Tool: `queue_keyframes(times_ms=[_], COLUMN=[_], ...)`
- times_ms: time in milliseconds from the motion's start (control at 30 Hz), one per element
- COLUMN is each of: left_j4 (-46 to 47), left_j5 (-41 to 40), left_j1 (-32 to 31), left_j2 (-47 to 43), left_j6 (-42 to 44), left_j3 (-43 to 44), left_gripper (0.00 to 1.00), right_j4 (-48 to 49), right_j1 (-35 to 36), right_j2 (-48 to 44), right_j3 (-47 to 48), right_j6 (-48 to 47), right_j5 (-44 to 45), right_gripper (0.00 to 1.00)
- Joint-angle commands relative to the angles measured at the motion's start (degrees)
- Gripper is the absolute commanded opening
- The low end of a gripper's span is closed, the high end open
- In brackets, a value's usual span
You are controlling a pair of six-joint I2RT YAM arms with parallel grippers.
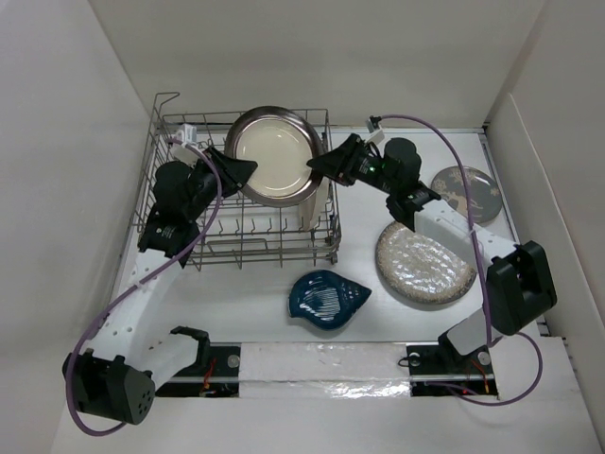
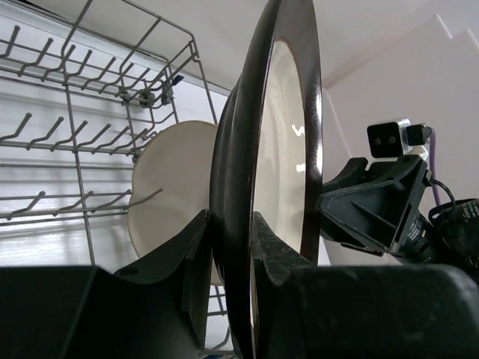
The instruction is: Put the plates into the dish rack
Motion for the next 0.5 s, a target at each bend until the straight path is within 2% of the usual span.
queue_keyframes(times_ms=[0,167,300,400,467], left_j4=[-0.4,-2.17,-5.14,-6.82,-7.27], left_j5=[-4.72,-7.19,-9.64,-12.46,-12.64], left_j1=[-0.03,-0.03,-0.03,-0.03,-0.03], left_j2=[-2.2,-3.34,-3.61,-3.96,-3.7], left_j6=[5.09,6.06,7.63,9.13,9.48], left_j3=[5.85,7.79,9.63,11.04,12.18], left_gripper=[0.0,0.0,0.0,0.0,0.0], right_j4=[10.23,10.32,9.62,7.69,7.42], right_j1=[1.26,0.74,0.13,-0.49,-1.02], right_j2=[-1.28,-1.46,-2.07,-3.21,-3.65], right_j3=[0.85,0.93,0.76,0.58,0.23], right_j6=[-0.4,-1.1,-2.07,-4.09,-4.53], right_j5=[-3.56,-4.61,-4.78,-3.83,-3.38], right_gripper=[0.45,0.52,0.78,0.87,0.89])
